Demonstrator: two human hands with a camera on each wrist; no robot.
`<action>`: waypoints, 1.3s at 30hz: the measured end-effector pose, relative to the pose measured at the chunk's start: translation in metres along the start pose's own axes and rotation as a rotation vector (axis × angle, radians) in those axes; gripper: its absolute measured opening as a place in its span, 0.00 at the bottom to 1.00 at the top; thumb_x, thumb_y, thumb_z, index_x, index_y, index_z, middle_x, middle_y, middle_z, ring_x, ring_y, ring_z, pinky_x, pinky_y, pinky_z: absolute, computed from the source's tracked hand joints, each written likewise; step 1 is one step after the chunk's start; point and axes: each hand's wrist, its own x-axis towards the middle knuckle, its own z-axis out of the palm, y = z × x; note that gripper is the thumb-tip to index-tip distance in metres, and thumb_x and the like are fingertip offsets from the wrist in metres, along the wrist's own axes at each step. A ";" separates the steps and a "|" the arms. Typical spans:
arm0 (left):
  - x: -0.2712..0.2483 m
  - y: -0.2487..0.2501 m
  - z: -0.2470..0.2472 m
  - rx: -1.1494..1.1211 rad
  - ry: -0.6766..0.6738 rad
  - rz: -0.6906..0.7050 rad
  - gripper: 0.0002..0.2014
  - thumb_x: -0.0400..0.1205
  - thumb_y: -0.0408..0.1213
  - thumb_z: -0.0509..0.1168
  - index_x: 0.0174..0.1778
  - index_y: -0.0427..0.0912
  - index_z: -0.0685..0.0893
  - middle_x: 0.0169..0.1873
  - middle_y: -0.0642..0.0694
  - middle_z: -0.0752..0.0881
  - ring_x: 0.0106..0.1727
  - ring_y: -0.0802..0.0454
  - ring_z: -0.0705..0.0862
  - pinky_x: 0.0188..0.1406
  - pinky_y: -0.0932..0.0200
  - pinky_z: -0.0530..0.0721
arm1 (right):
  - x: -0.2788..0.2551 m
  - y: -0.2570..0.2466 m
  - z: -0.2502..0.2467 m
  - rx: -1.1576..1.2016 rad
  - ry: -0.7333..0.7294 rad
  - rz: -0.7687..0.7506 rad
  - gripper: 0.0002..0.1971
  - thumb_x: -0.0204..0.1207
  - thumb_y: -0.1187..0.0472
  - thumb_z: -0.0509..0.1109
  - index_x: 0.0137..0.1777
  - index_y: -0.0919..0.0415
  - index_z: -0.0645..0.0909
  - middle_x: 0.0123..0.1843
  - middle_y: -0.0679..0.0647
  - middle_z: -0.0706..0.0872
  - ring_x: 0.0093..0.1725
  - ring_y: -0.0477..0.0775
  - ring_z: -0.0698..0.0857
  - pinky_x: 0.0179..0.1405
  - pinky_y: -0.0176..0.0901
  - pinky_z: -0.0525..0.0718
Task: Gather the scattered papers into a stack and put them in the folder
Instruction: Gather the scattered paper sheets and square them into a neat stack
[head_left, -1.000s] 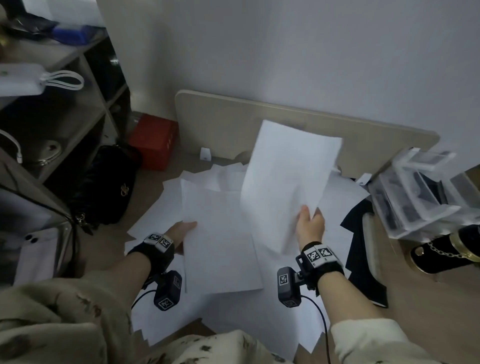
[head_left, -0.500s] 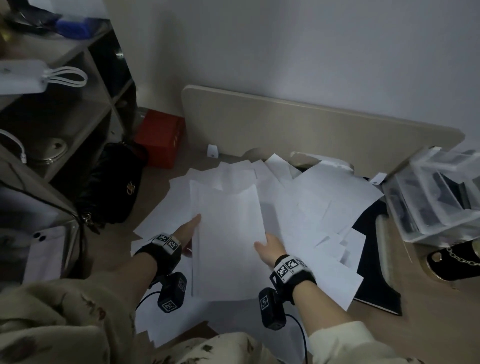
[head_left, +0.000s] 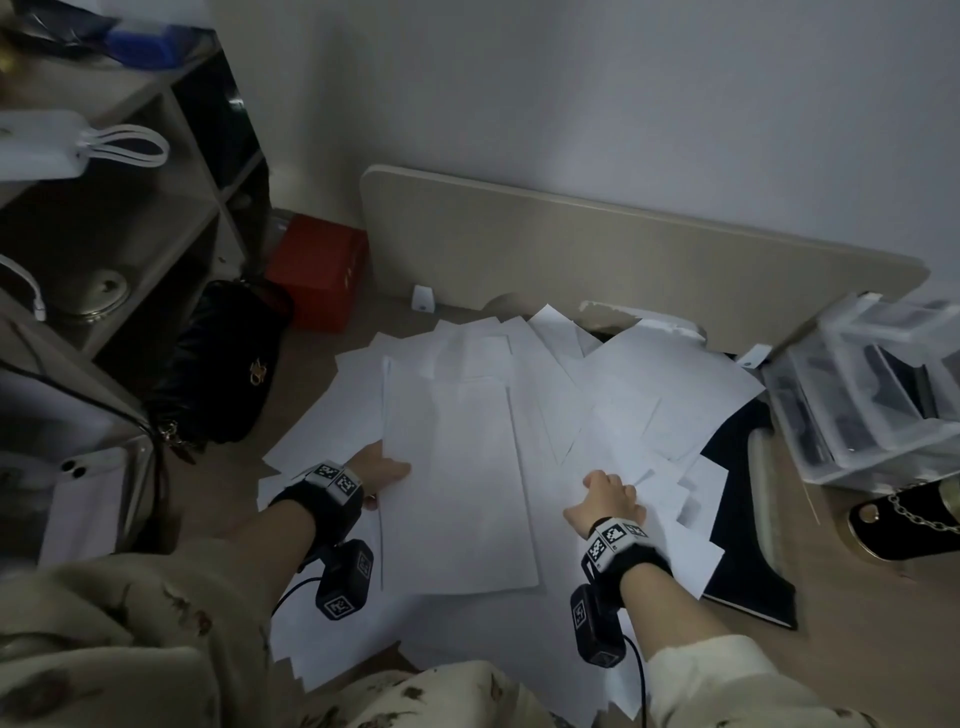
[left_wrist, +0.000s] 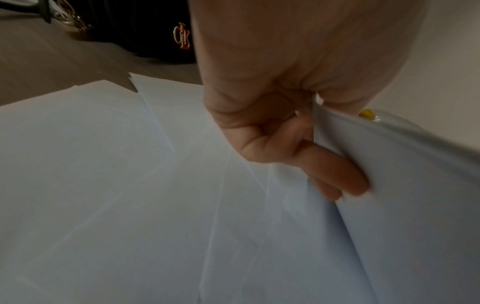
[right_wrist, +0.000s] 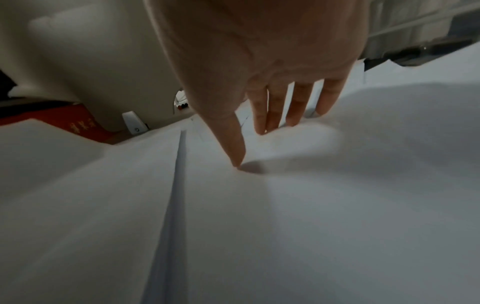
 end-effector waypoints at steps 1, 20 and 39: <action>0.000 0.000 0.000 0.003 0.004 -0.002 0.10 0.82 0.34 0.62 0.58 0.45 0.73 0.52 0.38 0.82 0.51 0.40 0.80 0.40 0.55 0.79 | -0.001 0.000 -0.001 -0.019 0.000 0.002 0.23 0.71 0.59 0.67 0.67 0.51 0.72 0.68 0.49 0.76 0.70 0.54 0.69 0.64 0.51 0.68; -0.031 0.002 -0.004 -0.141 0.134 0.097 0.14 0.82 0.32 0.62 0.64 0.42 0.74 0.55 0.39 0.80 0.55 0.39 0.80 0.55 0.40 0.83 | -0.020 0.036 -0.071 0.446 0.394 0.099 0.15 0.83 0.64 0.57 0.67 0.56 0.74 0.65 0.60 0.84 0.58 0.68 0.82 0.51 0.51 0.78; -0.032 0.019 0.027 -0.383 0.052 0.101 0.16 0.86 0.39 0.59 0.69 0.40 0.73 0.57 0.36 0.83 0.57 0.36 0.83 0.57 0.38 0.83 | -0.004 0.033 -0.084 1.173 0.434 0.129 0.12 0.77 0.64 0.63 0.57 0.67 0.80 0.60 0.66 0.85 0.57 0.68 0.83 0.57 0.52 0.81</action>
